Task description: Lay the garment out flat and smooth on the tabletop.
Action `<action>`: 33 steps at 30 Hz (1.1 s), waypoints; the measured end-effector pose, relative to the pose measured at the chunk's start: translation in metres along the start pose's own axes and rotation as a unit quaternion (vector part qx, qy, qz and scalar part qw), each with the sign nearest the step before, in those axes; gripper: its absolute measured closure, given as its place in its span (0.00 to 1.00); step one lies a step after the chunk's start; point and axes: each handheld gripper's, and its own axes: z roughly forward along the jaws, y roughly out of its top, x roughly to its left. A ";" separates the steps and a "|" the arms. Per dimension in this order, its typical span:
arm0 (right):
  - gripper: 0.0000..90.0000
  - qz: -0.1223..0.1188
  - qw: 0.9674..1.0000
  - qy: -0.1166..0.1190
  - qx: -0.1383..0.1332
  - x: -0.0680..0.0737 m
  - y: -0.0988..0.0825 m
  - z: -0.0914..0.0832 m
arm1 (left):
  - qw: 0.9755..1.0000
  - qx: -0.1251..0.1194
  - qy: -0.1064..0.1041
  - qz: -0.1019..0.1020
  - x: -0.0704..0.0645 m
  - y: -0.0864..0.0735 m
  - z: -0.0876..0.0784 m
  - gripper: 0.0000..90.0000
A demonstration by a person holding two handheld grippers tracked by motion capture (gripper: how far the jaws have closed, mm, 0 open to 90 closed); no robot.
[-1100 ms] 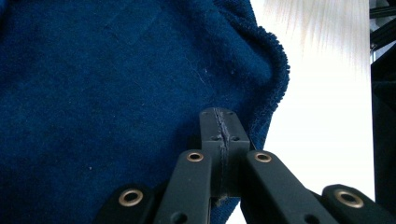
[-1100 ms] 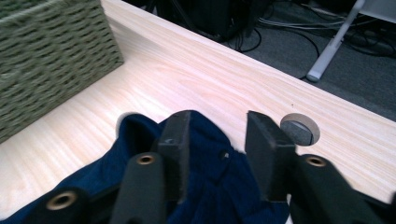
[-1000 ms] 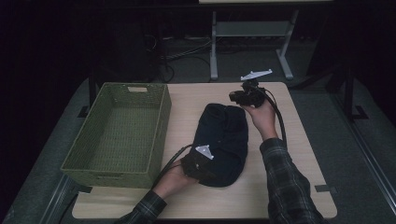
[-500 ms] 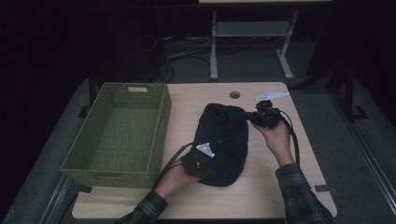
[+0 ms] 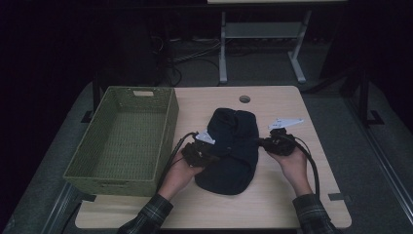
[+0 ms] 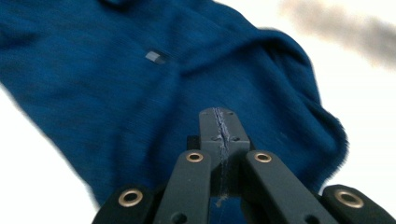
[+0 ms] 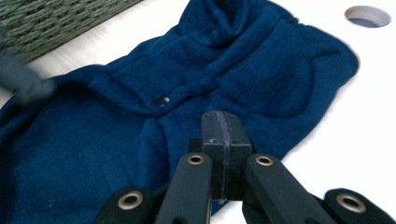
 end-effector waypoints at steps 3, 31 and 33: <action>1.00 -0.003 1.000 0.004 0.010 0.006 -0.008 0.004 | 0.999 -0.011 0.031 -0.014 0.011 0.006 -0.001 1.00; 1.00 -0.021 0.997 -0.025 0.071 0.020 -0.039 0.029 | 0.994 0.024 0.092 -0.060 0.035 -0.011 0.039 1.00; 1.00 -0.013 0.997 -0.021 0.068 0.018 -0.041 0.027 | 0.994 0.027 0.083 -0.058 0.032 -0.013 0.037 1.00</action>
